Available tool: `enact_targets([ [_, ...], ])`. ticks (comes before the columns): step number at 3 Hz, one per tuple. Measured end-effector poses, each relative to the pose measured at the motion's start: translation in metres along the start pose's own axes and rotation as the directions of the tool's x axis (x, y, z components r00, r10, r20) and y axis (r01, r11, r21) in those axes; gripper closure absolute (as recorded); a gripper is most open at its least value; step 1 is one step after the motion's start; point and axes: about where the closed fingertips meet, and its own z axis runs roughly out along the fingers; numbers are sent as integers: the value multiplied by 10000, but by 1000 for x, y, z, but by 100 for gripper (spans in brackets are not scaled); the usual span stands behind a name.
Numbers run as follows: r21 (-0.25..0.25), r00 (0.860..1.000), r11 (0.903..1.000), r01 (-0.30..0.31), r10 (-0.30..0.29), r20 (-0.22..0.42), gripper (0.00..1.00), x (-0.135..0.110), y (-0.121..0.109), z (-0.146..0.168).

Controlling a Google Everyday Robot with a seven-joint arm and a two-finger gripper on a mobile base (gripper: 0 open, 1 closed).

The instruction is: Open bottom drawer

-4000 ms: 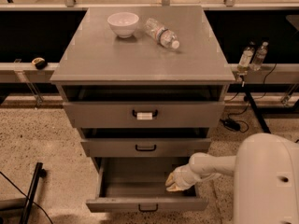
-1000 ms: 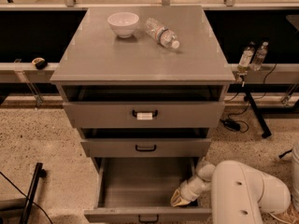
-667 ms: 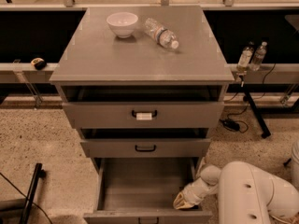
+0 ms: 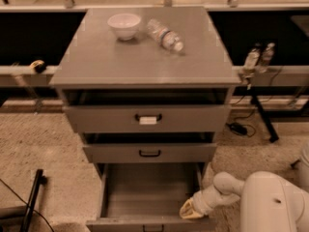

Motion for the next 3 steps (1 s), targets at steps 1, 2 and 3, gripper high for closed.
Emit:
enact_targets([
  [1,2,10000,10000,0,0,1,100,0,0,0],
  [2,1449,9943,9894,-36,-119,1059,100,-8,15,-44],
  [3,3024,9670,9518,-518,-278,2533,100,-23,29,-89],
])
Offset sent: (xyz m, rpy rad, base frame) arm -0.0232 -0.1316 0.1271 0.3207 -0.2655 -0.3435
